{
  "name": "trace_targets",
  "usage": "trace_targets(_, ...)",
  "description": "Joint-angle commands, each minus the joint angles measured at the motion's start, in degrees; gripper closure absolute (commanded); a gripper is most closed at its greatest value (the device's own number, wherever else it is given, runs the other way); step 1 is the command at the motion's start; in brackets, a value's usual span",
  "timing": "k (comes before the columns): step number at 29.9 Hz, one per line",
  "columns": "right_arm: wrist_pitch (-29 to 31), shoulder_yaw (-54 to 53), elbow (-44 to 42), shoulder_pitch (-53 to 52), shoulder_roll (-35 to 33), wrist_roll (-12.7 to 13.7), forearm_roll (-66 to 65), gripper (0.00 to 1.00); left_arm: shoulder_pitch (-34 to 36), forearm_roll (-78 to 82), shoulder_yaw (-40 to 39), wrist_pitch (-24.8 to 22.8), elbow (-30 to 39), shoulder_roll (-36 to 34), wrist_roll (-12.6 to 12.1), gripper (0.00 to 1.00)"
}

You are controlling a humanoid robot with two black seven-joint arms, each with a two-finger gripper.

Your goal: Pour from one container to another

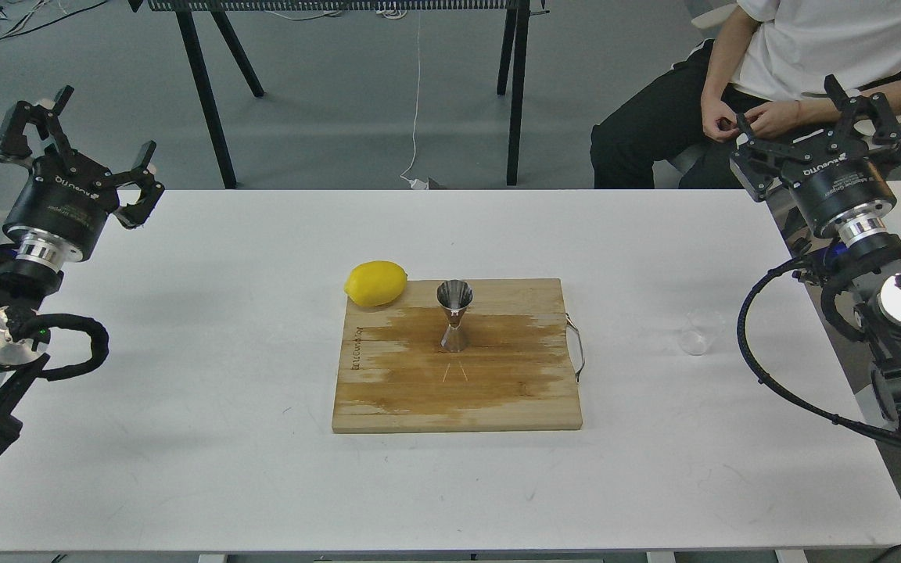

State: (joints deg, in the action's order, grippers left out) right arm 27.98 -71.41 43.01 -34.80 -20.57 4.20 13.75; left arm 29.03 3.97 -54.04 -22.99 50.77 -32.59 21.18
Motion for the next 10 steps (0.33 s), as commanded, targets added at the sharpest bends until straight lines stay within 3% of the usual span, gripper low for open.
trace_targets(1, 0.02, 0.13, -0.56, -2.37, 0.53, -0.33, -2.68, 0.0, 0.32, -0.11, -0.63, 0.31, -0.05, 0.24, 0.09, 0.0)
trace_targets(10, 0.02, -0.04, -1.43, -3.52, 1.85, -0.42, -2.68, 0.0, 0.41, -0.19, -1.24, -0.12, -0.05, 0.51, -0.09, 0.0)
